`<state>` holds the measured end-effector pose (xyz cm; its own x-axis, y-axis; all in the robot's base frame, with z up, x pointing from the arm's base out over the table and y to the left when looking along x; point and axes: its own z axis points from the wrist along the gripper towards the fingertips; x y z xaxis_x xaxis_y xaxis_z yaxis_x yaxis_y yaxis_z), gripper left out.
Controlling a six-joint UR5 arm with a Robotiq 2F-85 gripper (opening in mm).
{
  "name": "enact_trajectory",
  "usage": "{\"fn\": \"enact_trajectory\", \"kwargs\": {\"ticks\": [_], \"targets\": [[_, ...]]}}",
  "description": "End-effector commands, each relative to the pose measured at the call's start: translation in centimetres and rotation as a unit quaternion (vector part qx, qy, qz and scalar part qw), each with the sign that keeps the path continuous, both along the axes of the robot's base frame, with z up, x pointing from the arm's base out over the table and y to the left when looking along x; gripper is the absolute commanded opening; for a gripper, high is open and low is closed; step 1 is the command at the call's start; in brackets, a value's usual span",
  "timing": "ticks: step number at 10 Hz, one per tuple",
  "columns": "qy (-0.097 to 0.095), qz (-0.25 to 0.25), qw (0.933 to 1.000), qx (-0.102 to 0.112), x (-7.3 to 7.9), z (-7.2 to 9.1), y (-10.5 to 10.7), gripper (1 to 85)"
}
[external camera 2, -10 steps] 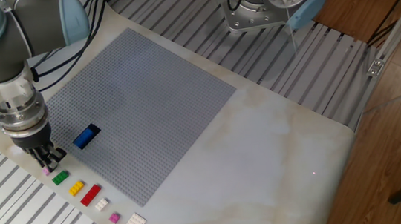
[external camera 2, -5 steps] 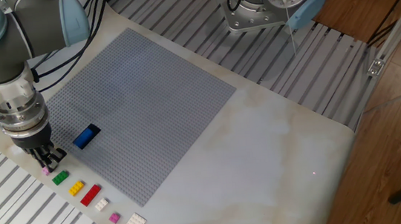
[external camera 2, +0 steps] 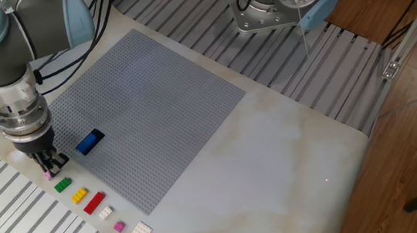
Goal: Stack small Lego blocks one on top of the other
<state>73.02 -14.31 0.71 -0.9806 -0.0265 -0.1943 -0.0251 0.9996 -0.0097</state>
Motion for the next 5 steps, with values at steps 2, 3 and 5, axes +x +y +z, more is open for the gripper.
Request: {"fn": "enact_trajectory", "kwargs": {"ticks": [2,3,5], "targets": [[0.017,-0.015,0.9998,-0.001,-1.4,0.9,-0.4,1.0],[0.02,-0.016,0.9997,-0.004,-1.7,1.2,-0.5,1.0],[0.024,-0.019,0.9995,-0.005,-2.4,1.9,-0.6,1.0]]}}
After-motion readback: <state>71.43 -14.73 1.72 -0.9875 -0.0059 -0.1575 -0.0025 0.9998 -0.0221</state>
